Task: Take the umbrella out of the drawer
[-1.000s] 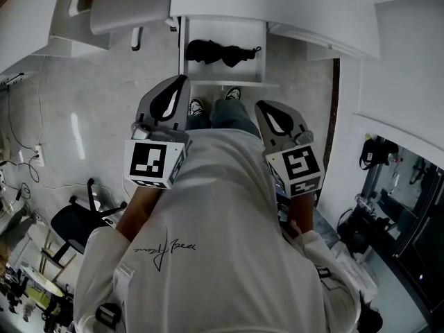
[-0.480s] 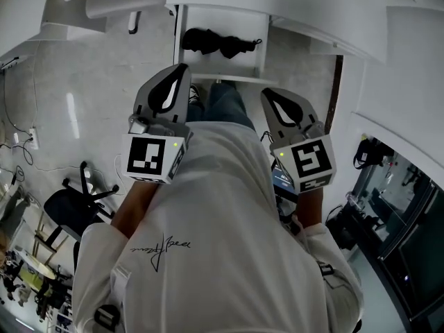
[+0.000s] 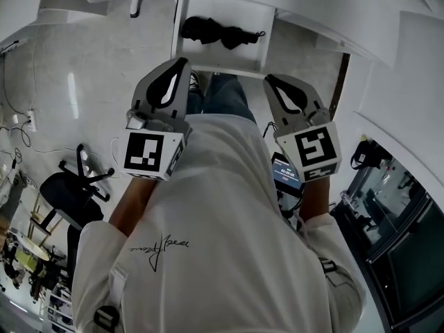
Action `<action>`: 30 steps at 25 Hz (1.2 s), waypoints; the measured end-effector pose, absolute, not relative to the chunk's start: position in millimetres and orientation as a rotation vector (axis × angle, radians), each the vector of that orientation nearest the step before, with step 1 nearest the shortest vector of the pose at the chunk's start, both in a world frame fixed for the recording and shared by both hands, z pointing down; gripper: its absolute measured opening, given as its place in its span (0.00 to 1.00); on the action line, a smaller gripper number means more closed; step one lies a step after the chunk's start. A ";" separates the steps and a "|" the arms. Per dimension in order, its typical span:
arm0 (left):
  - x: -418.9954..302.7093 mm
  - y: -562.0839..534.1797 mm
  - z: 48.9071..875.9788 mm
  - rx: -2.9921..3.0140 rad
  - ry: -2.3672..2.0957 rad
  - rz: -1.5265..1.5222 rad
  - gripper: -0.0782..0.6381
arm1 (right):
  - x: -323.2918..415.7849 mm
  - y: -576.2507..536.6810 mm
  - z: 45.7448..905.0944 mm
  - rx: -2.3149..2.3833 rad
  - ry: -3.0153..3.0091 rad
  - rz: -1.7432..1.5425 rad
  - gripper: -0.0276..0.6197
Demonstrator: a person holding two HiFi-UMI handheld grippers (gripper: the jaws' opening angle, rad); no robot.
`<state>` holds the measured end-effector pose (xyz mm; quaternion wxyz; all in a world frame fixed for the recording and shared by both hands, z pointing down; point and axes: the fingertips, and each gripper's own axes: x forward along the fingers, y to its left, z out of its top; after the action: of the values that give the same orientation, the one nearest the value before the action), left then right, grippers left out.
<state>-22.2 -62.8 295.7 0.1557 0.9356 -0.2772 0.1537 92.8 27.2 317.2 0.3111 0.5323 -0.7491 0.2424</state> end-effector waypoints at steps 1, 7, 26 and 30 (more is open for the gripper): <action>-20.8 -63.0 298.2 2.674 -0.791 0.447 0.13 | 95.2 24.6 318.6 1.393 -1.975 0.629 0.08; -14.7 -61.3 303.8 2.642 -0.778 0.478 0.13 | 100.2 11.4 321.1 1.316 -2.010 0.586 0.08; -26.5 -79.0 329.5 2.484 -0.849 0.543 0.13 | 85.9 -17.6 376.1 1.093 -2.057 0.685 0.09; -30.5 -76.6 337.7 2.453 -0.869 0.559 0.13 | 86.7 -23.4 391.1 1.089 -2.047 0.695 0.09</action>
<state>-30.5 -76.6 337.7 0.2376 0.8952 -0.3169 0.2040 86.7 -23.4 391.1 0.3526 0.4209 -0.7914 0.2688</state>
